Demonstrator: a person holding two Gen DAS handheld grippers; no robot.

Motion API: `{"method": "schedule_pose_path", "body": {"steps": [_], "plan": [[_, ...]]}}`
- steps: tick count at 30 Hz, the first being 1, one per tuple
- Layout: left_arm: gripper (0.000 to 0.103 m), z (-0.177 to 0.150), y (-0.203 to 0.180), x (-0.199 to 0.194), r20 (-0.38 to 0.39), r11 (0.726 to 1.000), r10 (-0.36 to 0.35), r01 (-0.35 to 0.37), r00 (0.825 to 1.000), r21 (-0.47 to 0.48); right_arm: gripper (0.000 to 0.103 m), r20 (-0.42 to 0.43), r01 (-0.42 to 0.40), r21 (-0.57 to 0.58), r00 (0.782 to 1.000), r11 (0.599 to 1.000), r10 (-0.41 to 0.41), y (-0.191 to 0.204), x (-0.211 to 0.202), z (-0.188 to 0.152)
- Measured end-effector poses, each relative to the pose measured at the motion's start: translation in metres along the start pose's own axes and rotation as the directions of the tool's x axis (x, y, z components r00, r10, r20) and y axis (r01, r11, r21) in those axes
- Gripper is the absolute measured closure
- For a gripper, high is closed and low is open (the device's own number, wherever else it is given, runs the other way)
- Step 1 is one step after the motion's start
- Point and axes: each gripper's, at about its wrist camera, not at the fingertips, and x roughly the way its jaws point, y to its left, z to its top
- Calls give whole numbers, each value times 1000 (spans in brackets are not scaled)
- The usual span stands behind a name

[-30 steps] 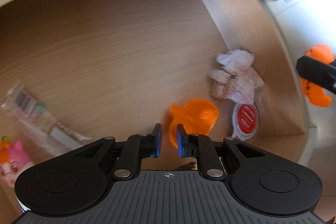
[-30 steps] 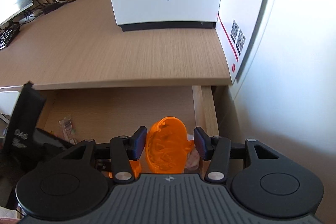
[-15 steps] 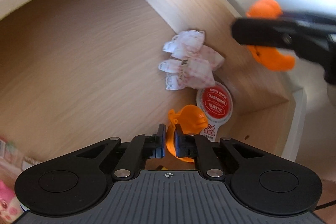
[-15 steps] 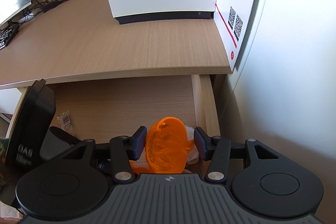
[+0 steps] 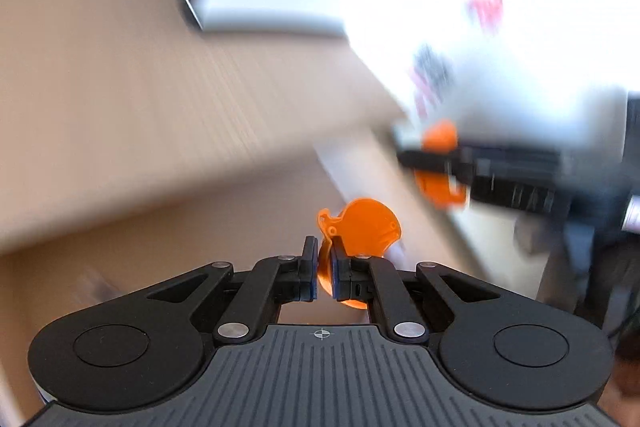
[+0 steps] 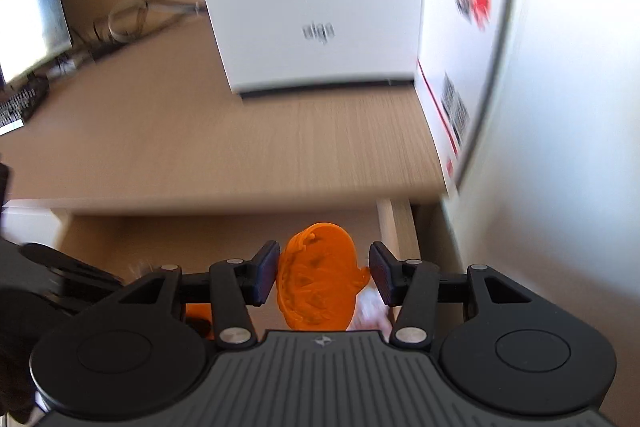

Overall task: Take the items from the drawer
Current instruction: 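Carry both orange toys up onto the desktop beside the white case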

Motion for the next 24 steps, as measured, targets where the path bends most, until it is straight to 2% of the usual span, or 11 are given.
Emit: {"method": "schedule_pose_path", "body": {"steps": [2,4,7,10,15,24], "plan": [[95,23,9,-17,89,999,50,-49,995,-23,54,44,-15,-10,999,1000,15,8,3,17],[95,42,19,-19,137,994,108,-101,985,-52,54,81,-20,-36,996,999,23,19,10,35],[95,64,41,-6,142,979,185,-170,972,-110,54,114,-13,-78,993,997,22,35,29,61],[95,75,60,12,119,966,222,-202,968,-160,54,117,-13,-112,993,994,26,48,53,81],[95,80,76,38,89,958,238,-218,967,-186,54,96,18,-191,995,981,1,61,92,95],[94,86,82,49,98,963,240,-225,966,-147,54,34,15,-186,999,982,-9,60,134,94]]}}
